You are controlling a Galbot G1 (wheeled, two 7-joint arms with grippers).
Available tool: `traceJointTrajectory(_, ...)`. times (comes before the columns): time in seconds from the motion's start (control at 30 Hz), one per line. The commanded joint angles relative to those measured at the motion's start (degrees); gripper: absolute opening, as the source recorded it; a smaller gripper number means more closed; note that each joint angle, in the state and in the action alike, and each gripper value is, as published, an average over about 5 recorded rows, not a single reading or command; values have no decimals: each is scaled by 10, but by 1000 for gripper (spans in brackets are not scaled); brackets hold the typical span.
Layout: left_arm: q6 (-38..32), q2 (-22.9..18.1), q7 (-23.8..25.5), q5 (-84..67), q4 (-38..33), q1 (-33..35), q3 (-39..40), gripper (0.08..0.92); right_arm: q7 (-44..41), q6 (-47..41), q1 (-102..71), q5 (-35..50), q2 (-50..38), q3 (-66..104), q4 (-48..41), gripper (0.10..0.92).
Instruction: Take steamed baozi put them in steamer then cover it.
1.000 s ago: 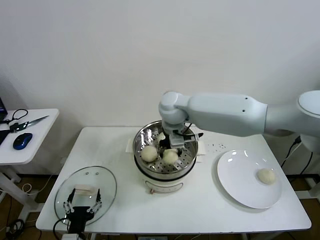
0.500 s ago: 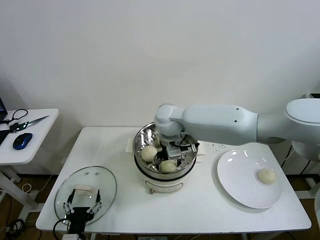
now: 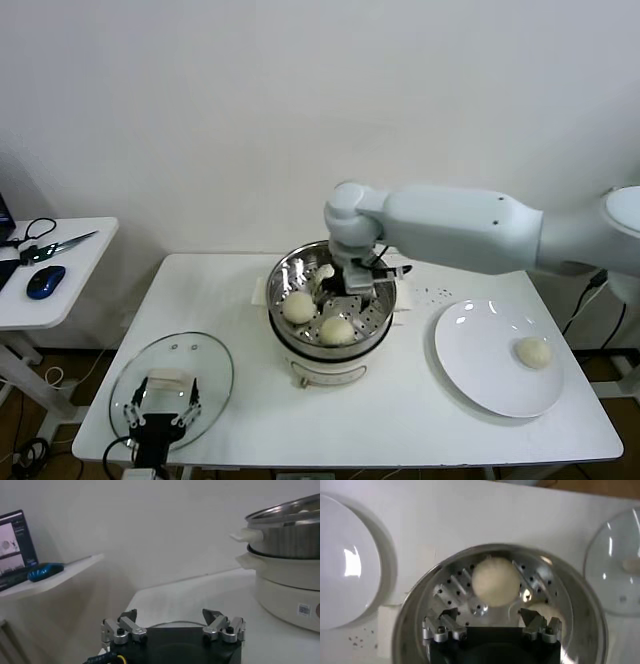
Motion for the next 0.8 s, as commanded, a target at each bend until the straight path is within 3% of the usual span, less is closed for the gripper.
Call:
traceJointTrajectory(0.03, -3, 8, 2, 3, -6, 5, -3, 823, 135, -252, 153, 244, -147, -153, 13, 823)
traceJointTrajectory(0.17, -7, 8, 2, 3, -8, 9, -2, 823, 79, -406, 154, 359, -229, -153, 19, 823)
traceJointTrajectory(0.27, -9, 7, 2, 3, -7, 12, -2, 823, 47, -454, 136, 361, -286, -146, 17, 823)
traceJointTrajectory(0.43, -11, 6, 4, 3, -8, 14, -3, 823, 30, -465, 63, 311, -360, -110, -3, 823)
traceJointTrajectory(0.6, -10, 5, 4, 5, -10, 14, -4, 823, 24, -458, -92, 208, -421, 9, -31, 823)
traceJointTrajectory(0.8, -7, 3, 4, 8, -9, 11, -2, 823, 19, -425, -202, 122, -437, 91, -89, 823)
